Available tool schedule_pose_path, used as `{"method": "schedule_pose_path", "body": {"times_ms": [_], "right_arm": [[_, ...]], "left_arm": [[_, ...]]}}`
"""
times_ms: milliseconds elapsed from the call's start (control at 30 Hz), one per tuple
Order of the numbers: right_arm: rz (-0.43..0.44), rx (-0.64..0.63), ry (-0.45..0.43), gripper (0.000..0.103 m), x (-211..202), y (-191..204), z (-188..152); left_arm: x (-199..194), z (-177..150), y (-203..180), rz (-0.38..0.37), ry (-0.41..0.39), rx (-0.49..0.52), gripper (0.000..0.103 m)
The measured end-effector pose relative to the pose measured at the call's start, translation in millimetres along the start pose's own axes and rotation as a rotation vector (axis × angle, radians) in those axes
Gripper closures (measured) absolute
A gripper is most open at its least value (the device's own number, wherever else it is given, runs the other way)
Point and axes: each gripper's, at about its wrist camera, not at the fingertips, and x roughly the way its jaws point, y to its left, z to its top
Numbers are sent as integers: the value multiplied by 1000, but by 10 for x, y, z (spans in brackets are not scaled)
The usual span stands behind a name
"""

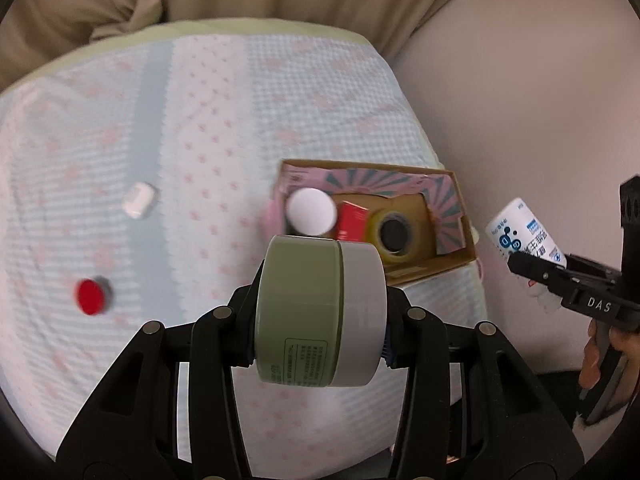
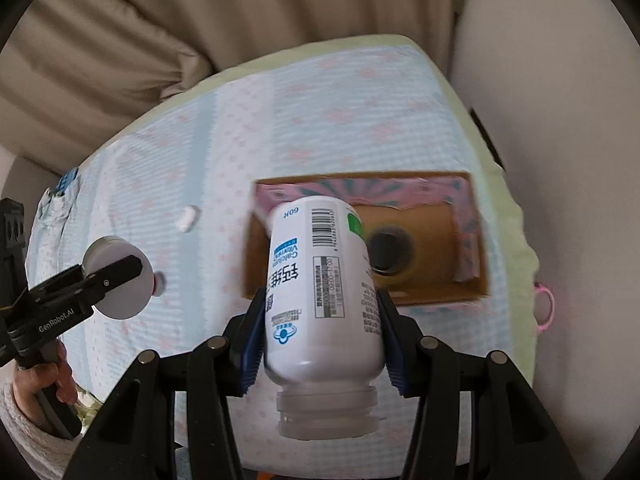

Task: Organize rigid objects
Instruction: 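Carry the green-lidded jar and white pill bottle over the cardboard box, then release the jar and pill bottle into the box and lift both tools away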

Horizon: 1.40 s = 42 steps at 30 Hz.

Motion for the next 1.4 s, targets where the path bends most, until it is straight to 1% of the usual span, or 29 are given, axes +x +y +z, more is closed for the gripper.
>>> {"method": "schedule_pose_path", "body": {"times_ms": [67, 200, 367, 467, 567, 733, 867, 967, 1000, 1033, 1067, 1100, 1133, 1167, 1200, 1233, 1300, 1400], "right_arm": [[-8, 19, 7, 56, 35, -242, 18], [-13, 56, 24, 56, 172, -661, 65], [-30, 50, 47, 56, 459, -958, 129], [-19, 64, 64, 56, 694, -1100, 176], [-46, 39, 78, 56, 944, -1158, 229], [-67, 7, 100, 56, 1331, -1205, 301], [-103, 4, 98, 56, 1499, -1251, 345], [-136, -13, 91, 55, 1580, -1243, 381], [-141, -20, 89, 55, 1613, -1230, 384], [-151, -25, 88, 55, 1636, -1217, 393], [-159, -27, 85, 52, 1648, -1212, 402], [-160, -26, 69, 36, 1630, -1212, 415], [-144, -24, 51, 10, 1603, -1209, 425], [-93, -18, 42, 0, 1578, -1212, 429], [-29, -5, 45, 0, 1565, -1210, 430], [-4, 5, 41, 0, 1543, -1211, 421], [-7, -3, 20, 0, 1491, -1197, 370], [-35, -15, -3, 0, 1447, -1210, 262]], "left_arm": [[202, 15, -174, -4, 16, -12, 63], [572, 59, -375, 3, 48, -11, 63], [1060, 160, -461, 34, 86, -4, 63], [1320, 205, -478, 83, 95, 23, 63], [1541, 218, -461, 130, 104, 42, 63], [1737, 199, -399, 173, 116, 32, 63], [1836, 176, -379, 204, 128, 39, 63], [1897, 181, -364, 208, 135, 33, 63], [1896, 186, -367, 219, 134, 36, 59], [1863, 191, -382, 233, 119, 42, 30], [1828, 195, -388, 239, 107, 43, 9], [1778, 195, -391, 243, 88, 39, 0], [1728, 190, -383, 237, 73, 33, 0], [1693, 177, -357, 222, 71, 25, 0], [1686, 174, -342, 221, 77, 21, 0], [1683, 161, -315, 229, 85, 18, 0], [1686, 117, -250, 248, 97, 20, 0], [1685, 76, -185, 245, 112, 12, 0]]}}
